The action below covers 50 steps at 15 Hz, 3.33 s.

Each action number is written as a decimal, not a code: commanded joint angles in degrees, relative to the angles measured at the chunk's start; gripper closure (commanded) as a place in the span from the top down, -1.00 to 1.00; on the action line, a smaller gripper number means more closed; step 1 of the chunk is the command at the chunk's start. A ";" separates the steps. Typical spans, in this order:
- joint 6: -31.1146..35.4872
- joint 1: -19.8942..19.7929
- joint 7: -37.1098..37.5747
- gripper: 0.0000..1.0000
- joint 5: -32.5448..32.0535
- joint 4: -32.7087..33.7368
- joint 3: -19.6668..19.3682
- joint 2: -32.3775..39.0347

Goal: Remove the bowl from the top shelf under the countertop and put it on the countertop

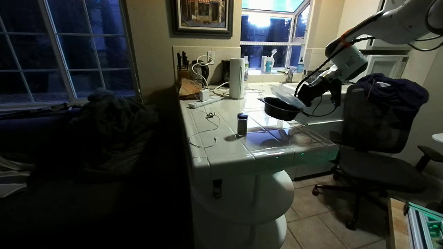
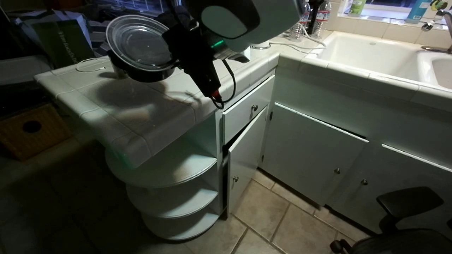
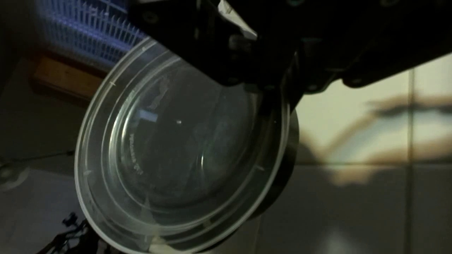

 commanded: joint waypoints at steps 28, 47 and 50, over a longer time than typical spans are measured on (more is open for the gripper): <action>32.39 11.39 -2.24 1.00 -23.27 -21.05 0.85 -21.61; 33.37 17.09 32.57 1.00 -56.37 -28.15 5.05 -50.81; 33.68 17.20 32.54 1.00 -56.34 -28.12 5.06 -50.29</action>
